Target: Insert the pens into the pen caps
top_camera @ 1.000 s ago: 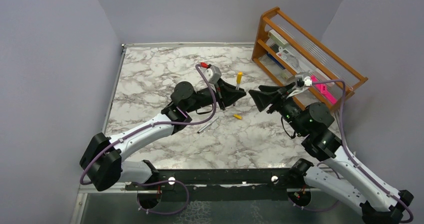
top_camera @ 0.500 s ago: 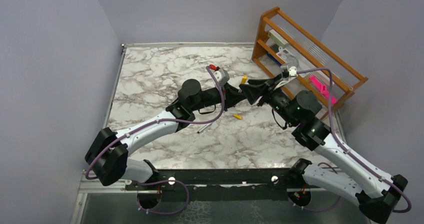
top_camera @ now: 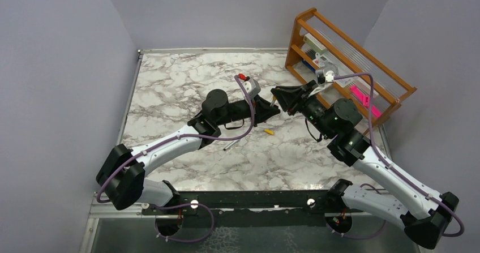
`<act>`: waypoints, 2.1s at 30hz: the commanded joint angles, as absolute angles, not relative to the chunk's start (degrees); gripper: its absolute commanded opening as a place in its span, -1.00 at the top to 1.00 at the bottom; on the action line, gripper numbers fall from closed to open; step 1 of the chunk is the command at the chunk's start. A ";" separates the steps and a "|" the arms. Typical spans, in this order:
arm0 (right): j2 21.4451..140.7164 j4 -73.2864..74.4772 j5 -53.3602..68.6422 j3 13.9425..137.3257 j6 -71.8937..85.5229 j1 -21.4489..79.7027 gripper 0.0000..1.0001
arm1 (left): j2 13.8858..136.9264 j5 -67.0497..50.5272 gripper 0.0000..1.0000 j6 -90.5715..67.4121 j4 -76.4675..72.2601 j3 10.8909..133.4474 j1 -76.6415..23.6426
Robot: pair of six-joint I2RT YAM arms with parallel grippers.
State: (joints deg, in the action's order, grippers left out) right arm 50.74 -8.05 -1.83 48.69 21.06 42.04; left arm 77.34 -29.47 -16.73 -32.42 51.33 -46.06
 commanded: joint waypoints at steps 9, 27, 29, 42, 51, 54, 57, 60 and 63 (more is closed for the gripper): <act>50.60 -7.22 0.88 48.14 20.72 42.06 0.97 | 76.81 -29.35 1.00 -16.70 -33.38 56.61 -45.79; 48.77 -2.79 10.17 30.99 28.28 42.10 0.97 | 81.48 -28.47 1.00 -13.52 -30.61 74.44 -45.66; 49.09 -3.42 10.85 29.89 29.04 42.17 0.97 | 81.16 -27.29 1.00 -12.86 -30.59 74.93 -45.70; 49.05 -4.48 10.06 31.57 29.80 42.10 0.97 | 80.52 -23.47 1.00 -12.95 -27.17 74.50 -44.65; 44.08 -3.75 5.94 43.74 27.73 42.13 0.86 | 72.61 -20.78 1.00 -14.48 -22.81 52.63 -44.65; 42.75 -4.34 3.88 46.47 24.39 42.10 0.46 | 69.94 -16.48 1.00 -14.99 -19.26 47.85 -44.65; 40.78 -4.20 -0.75 47.64 22.46 42.13 0.17 | 69.17 -9.75 1.00 -15.29 -12.53 47.35 -44.56; 39.00 -3.20 -4.81 47.34 20.57 42.15 0.13 | 70.64 -2.54 1.00 -15.99 -5.54 49.17 -43.55; 38.84 -0.42 -7.24 46.62 19.94 42.10 0.14 | 74.08 1.31 1.00 -18.60 0.00 51.69 -40.20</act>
State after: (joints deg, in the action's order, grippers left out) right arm 39.33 -4.80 -1.91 46.15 22.61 41.95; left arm 70.85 -9.54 -15.20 -8.95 48.23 -43.33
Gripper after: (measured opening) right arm 0.431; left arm 0.122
